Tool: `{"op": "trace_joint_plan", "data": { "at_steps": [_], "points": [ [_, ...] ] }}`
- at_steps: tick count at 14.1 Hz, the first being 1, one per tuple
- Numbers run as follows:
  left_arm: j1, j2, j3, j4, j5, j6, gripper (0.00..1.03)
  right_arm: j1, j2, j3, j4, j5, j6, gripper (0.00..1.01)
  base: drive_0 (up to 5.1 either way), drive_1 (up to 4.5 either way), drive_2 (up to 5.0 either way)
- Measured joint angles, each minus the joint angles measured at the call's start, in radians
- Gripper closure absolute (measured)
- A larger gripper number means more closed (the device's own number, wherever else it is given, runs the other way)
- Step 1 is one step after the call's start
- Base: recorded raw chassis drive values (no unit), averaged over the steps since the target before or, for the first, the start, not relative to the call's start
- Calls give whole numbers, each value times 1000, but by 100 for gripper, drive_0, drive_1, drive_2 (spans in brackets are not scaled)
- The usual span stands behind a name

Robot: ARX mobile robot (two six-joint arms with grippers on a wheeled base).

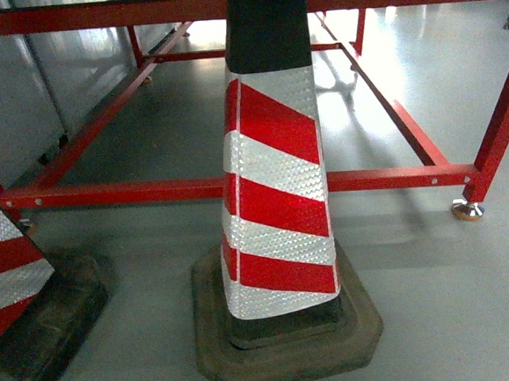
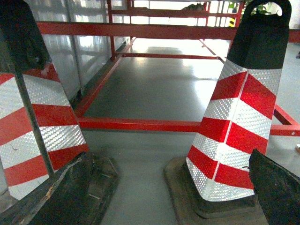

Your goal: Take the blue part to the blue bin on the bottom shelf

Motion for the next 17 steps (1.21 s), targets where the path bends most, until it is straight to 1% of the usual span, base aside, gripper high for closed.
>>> {"op": "trace_joint_plan", "data": {
  "at_steps": [17],
  "points": [
    [0,0,0,-1,0,1,5,0,0,0,1,2,2,3,0,0,0]
  ]
}}
